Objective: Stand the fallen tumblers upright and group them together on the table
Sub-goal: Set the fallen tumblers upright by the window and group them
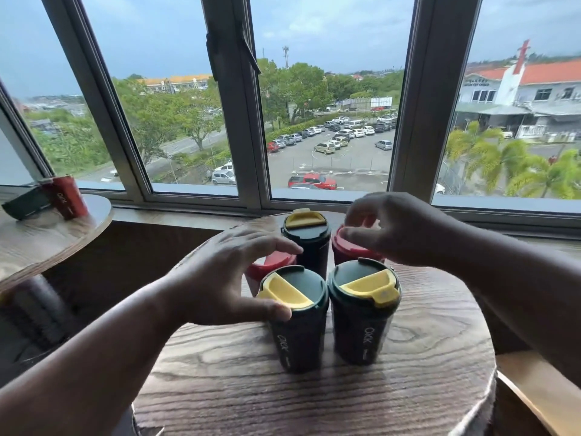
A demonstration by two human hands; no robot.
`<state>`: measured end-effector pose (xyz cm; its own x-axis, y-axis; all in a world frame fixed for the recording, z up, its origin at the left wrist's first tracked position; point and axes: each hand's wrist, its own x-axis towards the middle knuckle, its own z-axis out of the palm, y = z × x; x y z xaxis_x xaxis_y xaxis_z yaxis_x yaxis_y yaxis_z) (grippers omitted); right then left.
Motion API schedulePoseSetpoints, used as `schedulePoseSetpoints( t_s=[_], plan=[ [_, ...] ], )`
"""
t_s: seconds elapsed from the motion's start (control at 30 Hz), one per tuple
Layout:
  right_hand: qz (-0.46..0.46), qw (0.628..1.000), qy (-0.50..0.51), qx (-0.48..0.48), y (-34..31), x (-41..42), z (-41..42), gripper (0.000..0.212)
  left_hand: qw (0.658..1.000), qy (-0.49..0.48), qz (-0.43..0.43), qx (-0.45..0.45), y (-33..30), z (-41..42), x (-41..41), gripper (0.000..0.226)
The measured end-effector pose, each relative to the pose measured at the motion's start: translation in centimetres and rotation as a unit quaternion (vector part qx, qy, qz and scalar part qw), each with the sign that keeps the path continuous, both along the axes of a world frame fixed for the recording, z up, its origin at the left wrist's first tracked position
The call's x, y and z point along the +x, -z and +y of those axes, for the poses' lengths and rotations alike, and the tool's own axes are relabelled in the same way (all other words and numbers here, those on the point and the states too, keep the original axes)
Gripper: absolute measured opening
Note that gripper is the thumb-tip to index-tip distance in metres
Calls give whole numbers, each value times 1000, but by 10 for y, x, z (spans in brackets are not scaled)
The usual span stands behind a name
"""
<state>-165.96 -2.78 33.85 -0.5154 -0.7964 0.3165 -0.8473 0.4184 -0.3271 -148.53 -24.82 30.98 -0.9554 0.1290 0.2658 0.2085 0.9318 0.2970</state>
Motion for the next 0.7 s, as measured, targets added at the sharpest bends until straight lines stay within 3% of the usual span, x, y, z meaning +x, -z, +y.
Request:
schedulePoseSetpoints(
  t_s=[0.17,0.3,0.7],
  plan=[
    [-57,994,-12,90,7,35,36,41,993,-30,-43,-108,8,16,1,101],
    [-50,993,20,103,21,40,42,85,994,-52,-33,-92,11,19,-3,103],
    [-60,996,14,66,30,36,44,75,995,-72,-5,-76,15,26,0,103]
  ],
)
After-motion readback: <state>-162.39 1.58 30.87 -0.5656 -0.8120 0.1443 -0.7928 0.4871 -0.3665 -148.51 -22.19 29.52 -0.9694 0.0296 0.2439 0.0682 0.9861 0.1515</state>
